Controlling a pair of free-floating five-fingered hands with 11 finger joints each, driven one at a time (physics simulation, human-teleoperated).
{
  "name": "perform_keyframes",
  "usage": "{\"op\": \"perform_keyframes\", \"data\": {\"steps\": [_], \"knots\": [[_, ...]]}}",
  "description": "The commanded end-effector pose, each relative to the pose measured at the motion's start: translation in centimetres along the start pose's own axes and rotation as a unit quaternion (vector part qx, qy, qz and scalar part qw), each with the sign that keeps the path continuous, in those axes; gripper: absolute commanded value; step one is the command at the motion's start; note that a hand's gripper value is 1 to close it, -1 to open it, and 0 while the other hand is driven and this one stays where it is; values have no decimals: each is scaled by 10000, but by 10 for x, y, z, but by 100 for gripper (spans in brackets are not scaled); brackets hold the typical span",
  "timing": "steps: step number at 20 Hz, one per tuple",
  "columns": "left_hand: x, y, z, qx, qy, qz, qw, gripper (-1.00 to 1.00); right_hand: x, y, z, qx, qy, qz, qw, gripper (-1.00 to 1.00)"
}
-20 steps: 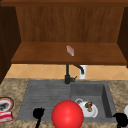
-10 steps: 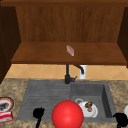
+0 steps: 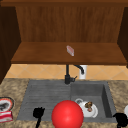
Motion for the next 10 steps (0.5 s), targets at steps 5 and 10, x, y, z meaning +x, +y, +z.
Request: {"op": "perform_keyframes", "data": {"steps": [5,10], "knots": [[0,2,-3,19,39,26,10000,-100,0,0,0,0,0,0,10000,0],[0,2,-3,-59,-30,-42,10000,0,-10,-11,-8,147,6,-54,9999,-100]]}}
